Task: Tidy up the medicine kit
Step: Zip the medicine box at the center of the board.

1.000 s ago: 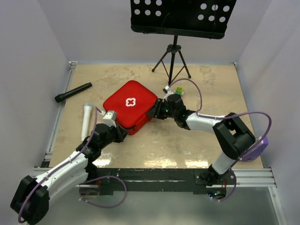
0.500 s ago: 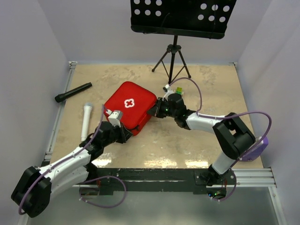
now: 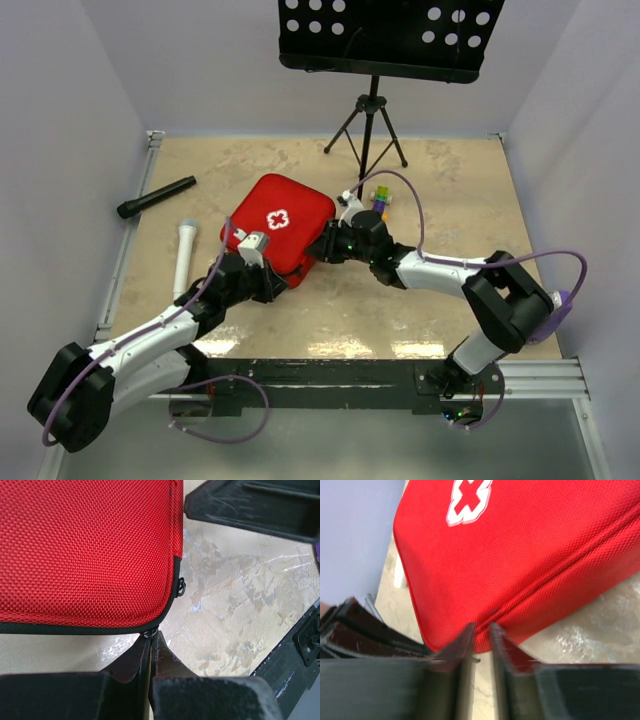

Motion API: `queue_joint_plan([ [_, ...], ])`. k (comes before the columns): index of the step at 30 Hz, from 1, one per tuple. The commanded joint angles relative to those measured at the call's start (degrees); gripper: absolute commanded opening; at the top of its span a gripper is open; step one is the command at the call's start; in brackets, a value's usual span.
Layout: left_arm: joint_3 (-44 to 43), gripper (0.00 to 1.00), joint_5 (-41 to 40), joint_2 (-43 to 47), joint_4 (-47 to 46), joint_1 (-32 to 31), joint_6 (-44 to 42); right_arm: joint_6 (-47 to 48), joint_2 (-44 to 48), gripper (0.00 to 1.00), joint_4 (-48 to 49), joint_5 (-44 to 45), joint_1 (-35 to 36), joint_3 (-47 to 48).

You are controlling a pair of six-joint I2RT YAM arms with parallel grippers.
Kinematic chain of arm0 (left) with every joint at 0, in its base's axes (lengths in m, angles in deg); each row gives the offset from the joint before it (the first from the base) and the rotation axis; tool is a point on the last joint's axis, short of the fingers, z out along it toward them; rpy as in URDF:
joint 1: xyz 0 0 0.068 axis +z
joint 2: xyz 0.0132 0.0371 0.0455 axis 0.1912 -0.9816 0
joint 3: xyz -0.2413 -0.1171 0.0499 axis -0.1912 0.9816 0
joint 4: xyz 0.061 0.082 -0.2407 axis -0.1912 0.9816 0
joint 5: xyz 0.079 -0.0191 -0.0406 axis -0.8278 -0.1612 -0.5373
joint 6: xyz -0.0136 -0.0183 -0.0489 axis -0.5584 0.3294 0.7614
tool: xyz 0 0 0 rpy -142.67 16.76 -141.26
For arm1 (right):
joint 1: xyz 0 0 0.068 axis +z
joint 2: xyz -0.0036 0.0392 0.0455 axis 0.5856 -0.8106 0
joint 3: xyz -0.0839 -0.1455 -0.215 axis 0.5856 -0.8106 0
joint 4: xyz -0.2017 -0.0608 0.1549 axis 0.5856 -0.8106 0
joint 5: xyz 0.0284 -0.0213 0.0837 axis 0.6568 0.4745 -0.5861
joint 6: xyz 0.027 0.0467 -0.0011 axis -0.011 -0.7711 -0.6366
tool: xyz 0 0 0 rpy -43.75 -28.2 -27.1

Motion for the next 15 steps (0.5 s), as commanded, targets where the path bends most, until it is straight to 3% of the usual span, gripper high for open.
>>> queue_joint_plan([
  [1, -3.7, 0.0, 1.1, -0.7, -4.1, -0.3, -1.7, 6.4, 4.8, 0.37, -1.3, 4.8, 3.3, -1.1],
  [3, -3.7, 0.0, 1.4, -0.7, -3.9, -0.3, -1.7, 7.6, 6.6, 0.47, -1.3, 6.8, 5.0, -2.7],
  [6, -3.2, 0.0, 0.5, 0.3, -3.3, -0.4, -2.3, 9.5, 9.7, 0.53, 0.3, 8.9, 6.4, -5.8],
  [15, -2.5, 0.0, -0.9, 1.0, -1.7, -0.4, -1.7, 16.1, 9.6, 0.51, -2.8, 15.3, 12.1, -5.8],
])
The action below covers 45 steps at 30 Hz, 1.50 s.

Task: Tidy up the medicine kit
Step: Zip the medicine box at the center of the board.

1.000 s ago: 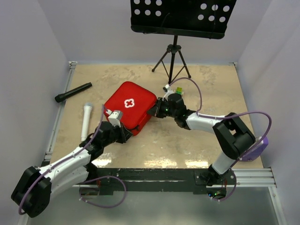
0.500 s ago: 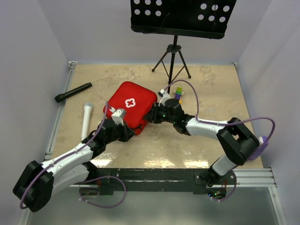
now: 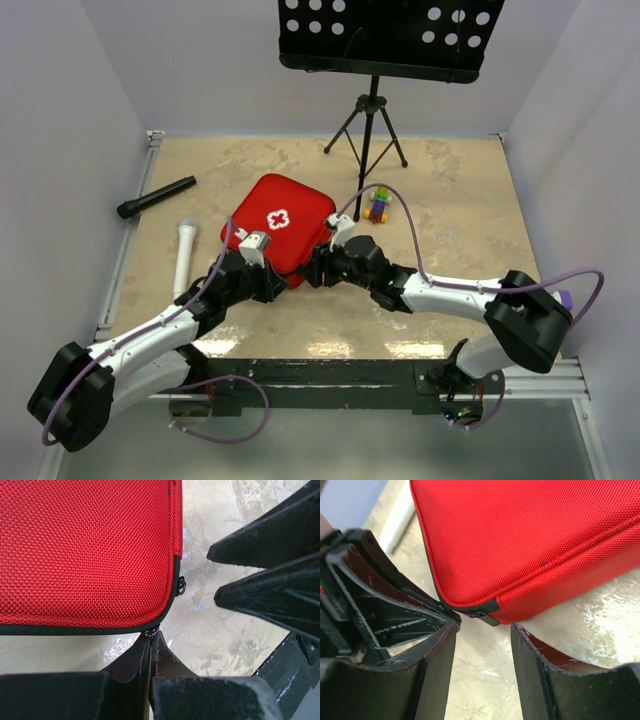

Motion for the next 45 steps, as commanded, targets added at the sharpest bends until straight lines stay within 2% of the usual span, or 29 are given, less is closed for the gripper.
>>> queue_joint_plan([
  [1, -1.9, 0.0, -0.8, 1.5, -2.2, -0.2, -0.5, 5.0, -0.7, 0.51, -1.6, 4.8, 2.2, 1.1],
  [9, -1.9, 0.0, -1.3, 2.3, -0.9, -0.2, -0.6, 6.4, -6.1, 0.49, -3.8, 9.0, 4.8, 5.4],
  [17, -1.8, 0.0, -0.9, 1.5, -1.2, -0.2, -0.9, 6.3, -7.3, 0.47, -2.4, 11.8, 5.2, 6.4],
  [27, -1.6, 0.0, -0.5, 0.9, -1.7, -0.2, -0.9, 7.9, -9.9, 0.41, -1.4, 11.6, 5.2, 7.8],
  [42, -1.0, 0.0, -0.9, 1.0, -1.8, -0.2, -1.0, 11.3, -7.1, 0.08, -0.1, 13.4, 5.2, 5.5],
  [43, -1.0, 0.0, -0.9, 1.0, -1.7, -0.2, -1.1, 11.9, -6.7, 0.08, 0.0, 13.5, 5.2, 5.2],
  [44, -1.0, 0.0, -1.0, 1.0, -1.6, -0.2, -1.2, 12.3, -6.3, 0.13, 0.0, 13.5, 5.2, 4.8],
  [45, -1.0, 0.0, -1.0, 1.1, -1.5, -0.2, -1.2, 13.4, -6.0, 0.24, -0.1, 13.1, 5.2, 4.7],
])
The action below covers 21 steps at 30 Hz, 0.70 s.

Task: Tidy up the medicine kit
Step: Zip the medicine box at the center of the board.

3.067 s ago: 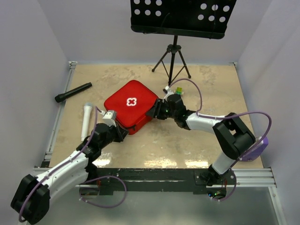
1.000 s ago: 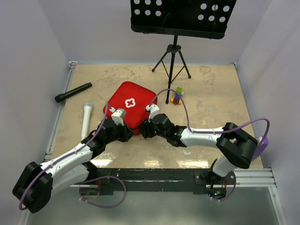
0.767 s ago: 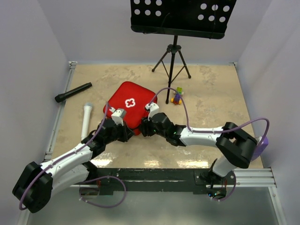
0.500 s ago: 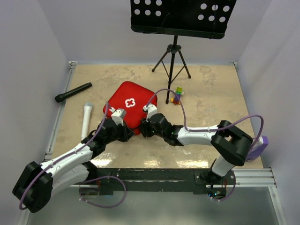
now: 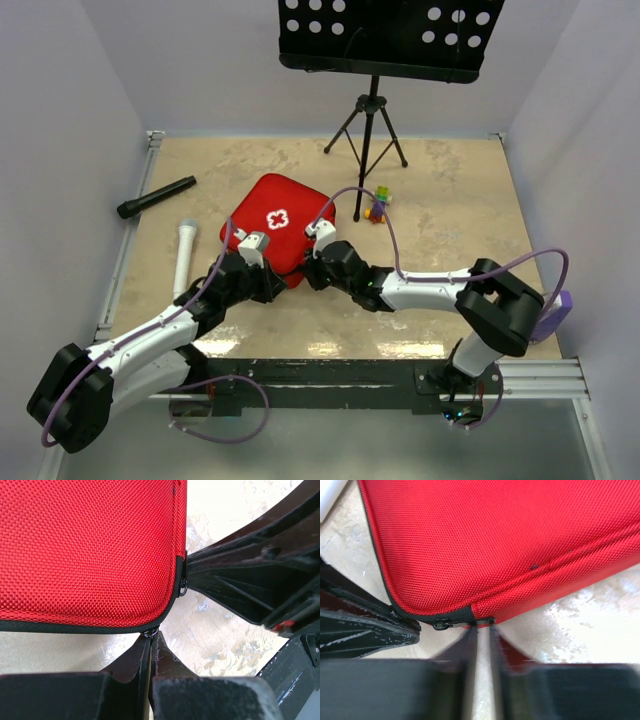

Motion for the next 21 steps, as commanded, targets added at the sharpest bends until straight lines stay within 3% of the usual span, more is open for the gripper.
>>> queue_joint_plan([
  [1, -1.0, 0.0, -0.2, 0.8, -2.7, -0.2, -1.0, 4.1, 3.7, 0.37, 2.6, 1.3, 0.0, -0.7],
  [3, -1.1, 0.0, -0.3, 1.0, -2.3, -0.2, -1.0, 5.3, 4.4, 0.52, 1.9, 1.1, 0.4, -1.1],
  [6, -1.4, 0.0, -0.8, 1.3, -1.5, -0.2, -1.1, 7.1, 5.9, 0.59, 1.3, 1.8, 0.6, -2.1],
  [21, -1.3, 0.0, -1.8, 1.9, 0.4, -0.2, -0.5, 8.3, 4.1, 0.59, 2.0, -0.8, 1.4, -0.6],
])
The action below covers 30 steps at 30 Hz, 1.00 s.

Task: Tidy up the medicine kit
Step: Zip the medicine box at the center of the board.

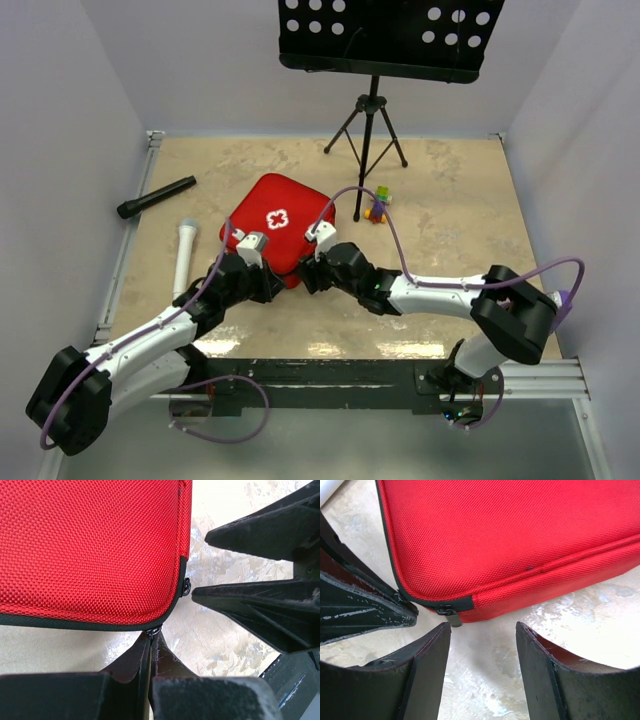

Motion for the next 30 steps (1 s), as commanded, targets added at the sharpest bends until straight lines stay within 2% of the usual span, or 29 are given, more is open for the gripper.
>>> queue_joint_plan([
  [1, -1.4, 0.0, -0.6, 0.9, -0.8, -0.2, -0.5, 0.4, -1.2, 0.59, 3.0, -1.9, 0.7, 1.3],
  [15, -1.0, 0.0, -0.2, 1.2, -0.6, -0.2, -0.4, 0.6, -3.6, 0.58, 3.8, -2.2, 1.0, 3.0],
  [30, -0.4, 0.0, -0.3, 1.6, -0.8, -0.2, -0.5, -0.5, -5.8, 0.42, 4.5, -0.7, 1.0, 4.5],
])
